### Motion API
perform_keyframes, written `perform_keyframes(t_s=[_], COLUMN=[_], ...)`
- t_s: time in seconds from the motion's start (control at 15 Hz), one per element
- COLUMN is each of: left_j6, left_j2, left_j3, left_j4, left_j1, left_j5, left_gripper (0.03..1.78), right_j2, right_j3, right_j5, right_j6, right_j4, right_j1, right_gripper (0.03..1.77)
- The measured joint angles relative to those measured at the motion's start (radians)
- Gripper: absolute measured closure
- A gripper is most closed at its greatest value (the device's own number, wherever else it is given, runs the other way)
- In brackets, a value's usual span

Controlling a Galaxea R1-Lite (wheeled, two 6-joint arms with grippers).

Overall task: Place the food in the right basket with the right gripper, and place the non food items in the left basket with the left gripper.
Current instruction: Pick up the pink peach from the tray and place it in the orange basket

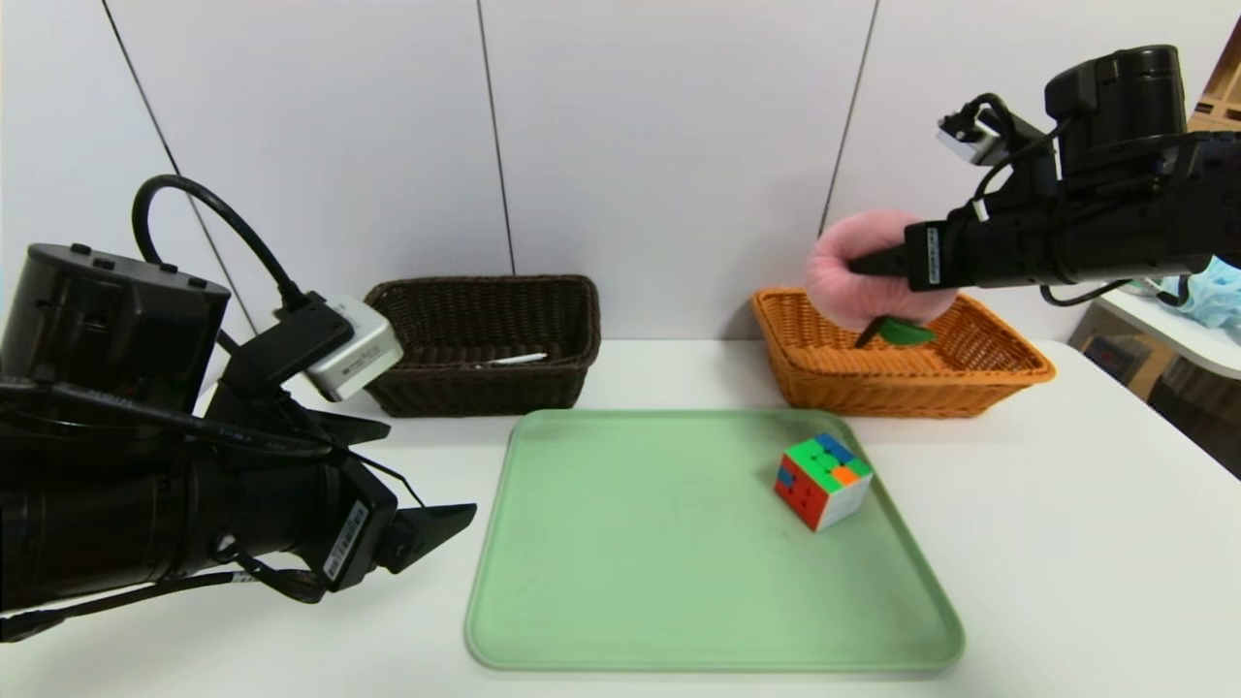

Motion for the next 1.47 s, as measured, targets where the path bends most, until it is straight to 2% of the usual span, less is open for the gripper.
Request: perform_keyframes(t_s=[0.27,0.47,0.93,1.2,1.47], left_j6=[-0.003,-0.003,-0.007,-0.007,-0.005], left_j2=[0.001,0.004,0.029,0.043,0.048], left_j3=[-0.005,-0.008,-0.025,-0.026,-0.029], left_j4=[0.0,0.0,0.0,0.0,0.0], left_j1=[0.0,0.001,0.003,0.008,0.009], left_j5=[0.001,0.002,0.002,0.002,0.002], left_gripper=[0.12,0.12,0.12,0.12,0.12], right_j2=[0.048,0.111,0.251,0.281,0.284], right_j3=[-0.014,-0.04,-0.146,-0.166,-0.169], right_j5=[0.003,0.0,-0.005,0.0,0.007], right_j6=[0.004,-0.005,-0.01,-0.012,-0.014], right_j4=[-0.024,-0.025,-0.011,-0.004,0.002], right_j1=[-0.12,-0.177,-0.209,-0.2,-0.201], right_gripper=[1.03,1.03,1.03,0.65,0.42])
